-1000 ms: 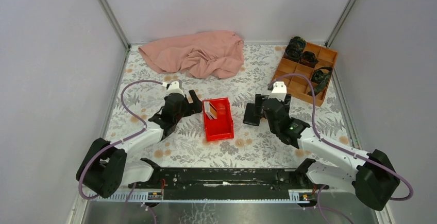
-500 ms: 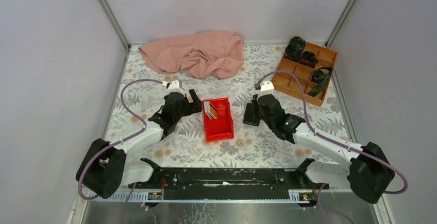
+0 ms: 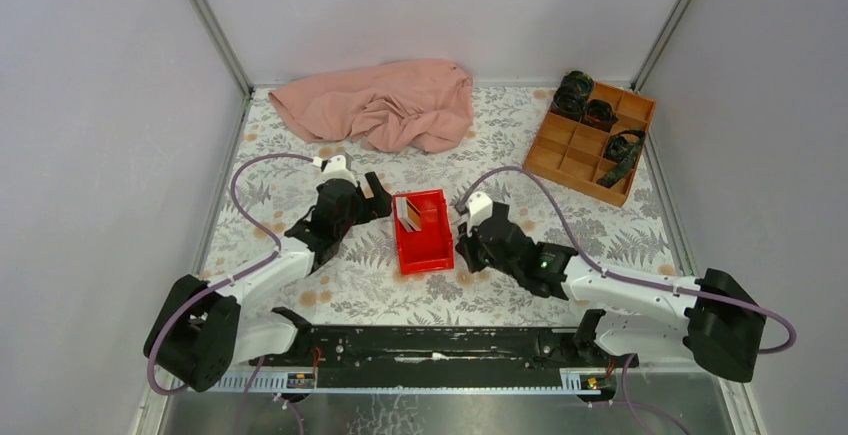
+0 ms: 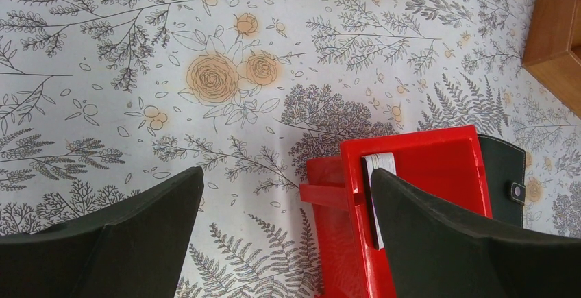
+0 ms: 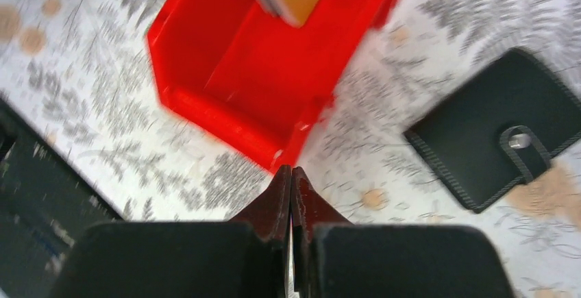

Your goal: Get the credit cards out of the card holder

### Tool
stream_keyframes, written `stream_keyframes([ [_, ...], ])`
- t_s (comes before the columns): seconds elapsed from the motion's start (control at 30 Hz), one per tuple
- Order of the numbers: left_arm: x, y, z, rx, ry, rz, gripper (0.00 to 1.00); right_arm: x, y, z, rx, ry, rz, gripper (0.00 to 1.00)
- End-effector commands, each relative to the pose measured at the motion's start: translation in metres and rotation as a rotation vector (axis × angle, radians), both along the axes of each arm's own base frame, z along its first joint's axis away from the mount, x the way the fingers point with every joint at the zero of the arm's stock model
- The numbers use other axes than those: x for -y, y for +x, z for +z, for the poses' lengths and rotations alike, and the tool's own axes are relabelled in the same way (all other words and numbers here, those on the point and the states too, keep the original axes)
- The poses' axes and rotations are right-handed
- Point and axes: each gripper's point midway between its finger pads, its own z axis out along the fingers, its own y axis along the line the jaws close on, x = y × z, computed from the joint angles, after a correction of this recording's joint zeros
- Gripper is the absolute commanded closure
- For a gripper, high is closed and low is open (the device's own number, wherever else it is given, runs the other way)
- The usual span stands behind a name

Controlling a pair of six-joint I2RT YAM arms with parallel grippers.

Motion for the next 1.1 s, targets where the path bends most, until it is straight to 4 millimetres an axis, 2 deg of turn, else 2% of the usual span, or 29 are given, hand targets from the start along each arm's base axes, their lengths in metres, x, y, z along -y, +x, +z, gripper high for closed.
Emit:
stream_keyframes([
  [0.0,0.000,0.004,0.009,0.035,0.011,-0.001,0.01,-0.018,-0.032,-0.012,-0.046,0.000,0.063,1.00],
  [0.2,0.000,0.004,0.007,0.029,0.016,-0.001,0.01,-0.028,-0.050,-0.032,-0.091,-0.028,0.090,1.00],
  [0.6,-0.003,0.003,0.011,0.042,0.018,0.009,0.00,-0.040,-0.048,-0.063,-0.137,-0.077,0.087,1.00],
  [1.07,-0.002,0.003,0.012,0.045,0.016,0.006,0.00,-0.051,-0.040,-0.082,-0.143,-0.119,0.070,1.00],
])
